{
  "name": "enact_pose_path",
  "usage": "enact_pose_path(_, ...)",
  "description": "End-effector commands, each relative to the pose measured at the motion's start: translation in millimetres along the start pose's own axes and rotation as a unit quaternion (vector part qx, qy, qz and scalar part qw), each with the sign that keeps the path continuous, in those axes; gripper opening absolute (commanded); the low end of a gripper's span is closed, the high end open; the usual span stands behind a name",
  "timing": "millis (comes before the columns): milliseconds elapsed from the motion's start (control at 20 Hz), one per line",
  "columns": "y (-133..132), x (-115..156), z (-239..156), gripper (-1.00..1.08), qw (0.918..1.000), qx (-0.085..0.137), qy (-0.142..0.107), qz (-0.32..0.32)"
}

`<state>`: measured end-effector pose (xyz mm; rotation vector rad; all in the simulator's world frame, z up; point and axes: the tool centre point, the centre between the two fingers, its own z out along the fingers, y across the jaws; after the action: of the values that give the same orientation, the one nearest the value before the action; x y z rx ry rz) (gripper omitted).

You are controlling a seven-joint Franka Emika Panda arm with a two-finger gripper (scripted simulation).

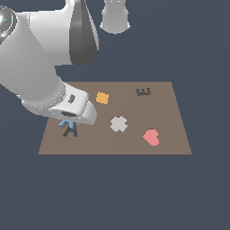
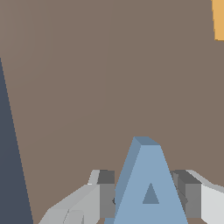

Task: Insert a designated object into the corresponding slot on a board.

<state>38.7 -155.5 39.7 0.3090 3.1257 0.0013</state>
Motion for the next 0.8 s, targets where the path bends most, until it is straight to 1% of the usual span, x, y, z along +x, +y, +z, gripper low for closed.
enact_pose_path(0, 2, -7, 0, -1.00, 0.9997, 0.000, 0.000, -0.025)
enact_pose_path(400, 8, -21, 0, -1.00, 0.9975, 0.000, 0.000, -0.071)
enact_pose_path(750, 9, -23, 0, -1.00, 0.9970, 0.000, 0.000, -0.077)
